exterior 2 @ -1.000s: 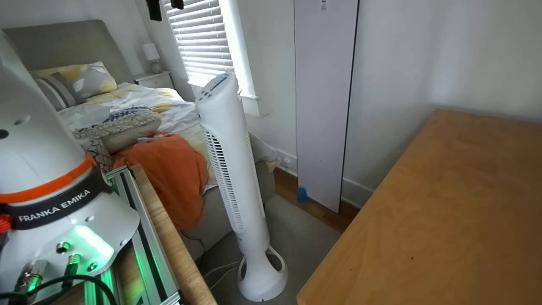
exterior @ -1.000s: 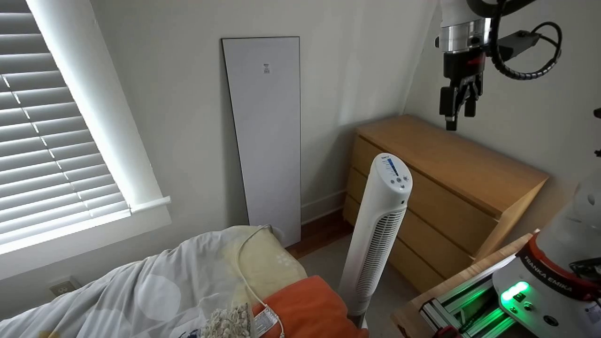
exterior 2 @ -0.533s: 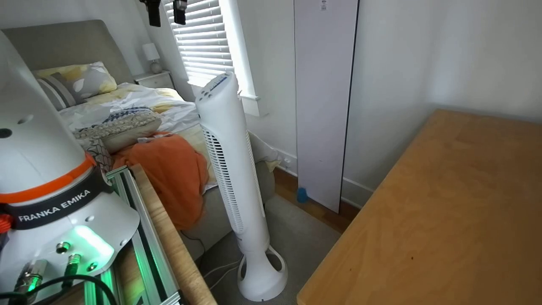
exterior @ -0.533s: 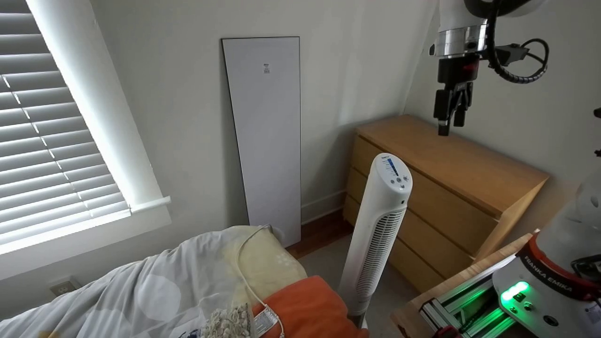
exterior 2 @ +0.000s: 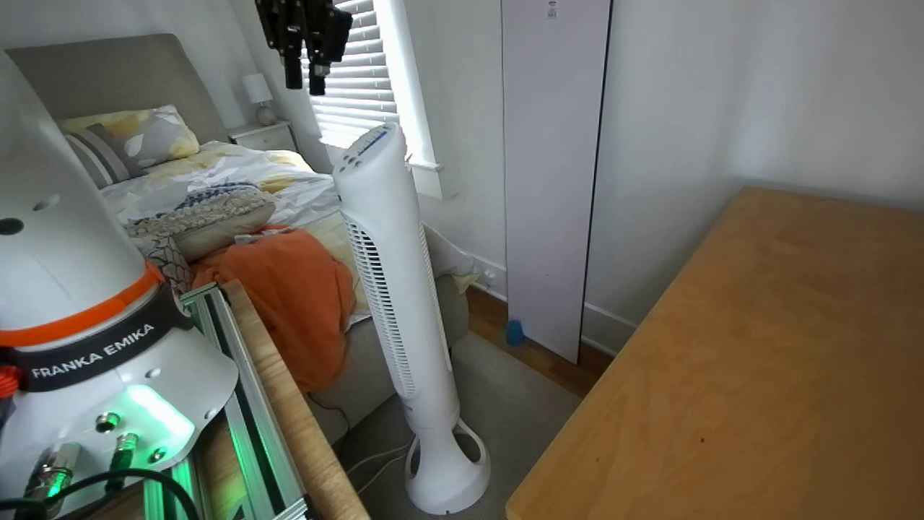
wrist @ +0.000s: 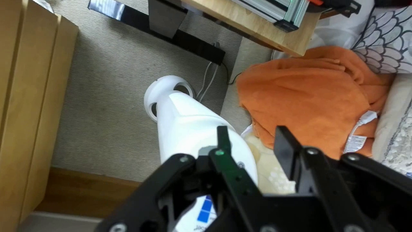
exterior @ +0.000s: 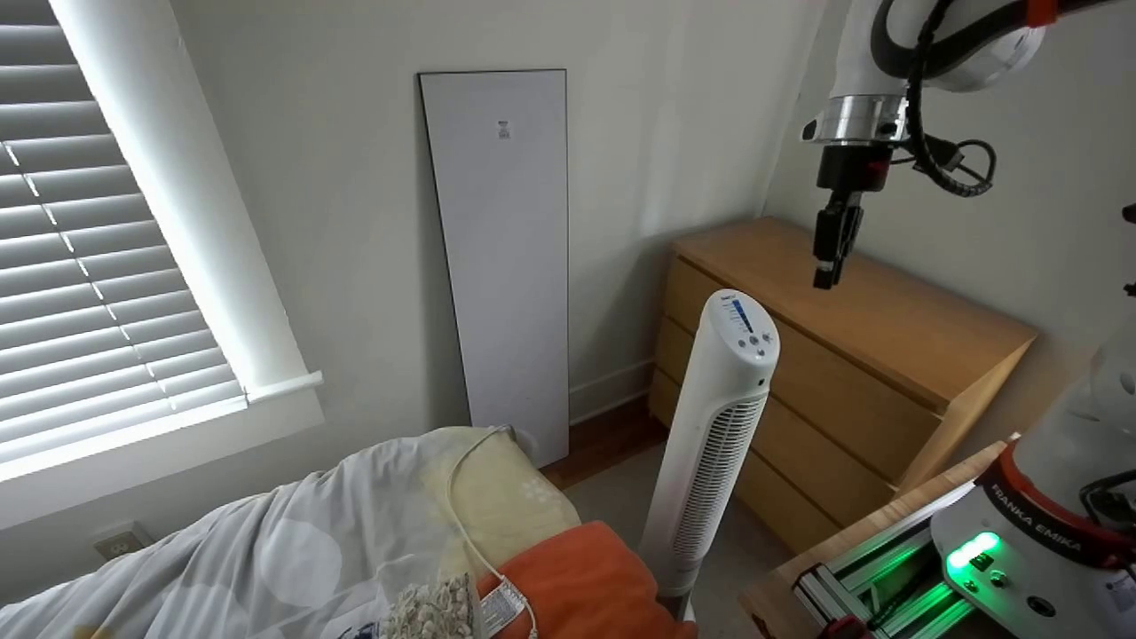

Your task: Press the right button on the combination fan and heater control top

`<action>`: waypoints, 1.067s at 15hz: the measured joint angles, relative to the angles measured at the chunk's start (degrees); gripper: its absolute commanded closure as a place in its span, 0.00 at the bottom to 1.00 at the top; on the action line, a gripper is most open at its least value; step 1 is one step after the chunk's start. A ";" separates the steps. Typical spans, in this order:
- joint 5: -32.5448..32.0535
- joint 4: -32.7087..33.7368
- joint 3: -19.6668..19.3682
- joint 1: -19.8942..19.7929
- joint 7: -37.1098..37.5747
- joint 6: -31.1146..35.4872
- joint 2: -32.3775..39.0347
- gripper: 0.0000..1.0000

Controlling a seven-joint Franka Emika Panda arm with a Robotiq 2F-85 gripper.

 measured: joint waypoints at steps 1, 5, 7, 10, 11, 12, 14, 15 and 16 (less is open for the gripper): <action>1.07 -0.90 -0.35 0.53 -1.83 0.79 0.13 0.96; 1.92 -3.76 -0.65 1.54 -5.37 3.88 0.91 1.00; 1.91 -4.98 -0.65 1.55 -5.52 5.97 1.52 1.00; 1.91 -6.82 -0.66 1.56 -5.75 10.13 2.70 1.00; 1.91 -7.39 -0.65 1.56 -5.94 11.68 3.15 1.00; 1.91 -7.88 -0.66 1.57 -6.14 13.44 3.69 1.00; 2.01 -8.56 -0.78 1.63 -6.68 15.96 4.82 0.99; 2.17 -8.58 -0.99 1.77 -7.17 16.07 5.43 0.99; 2.31 -8.58 -1.19 1.93 -7.42 16.07 5.88 0.99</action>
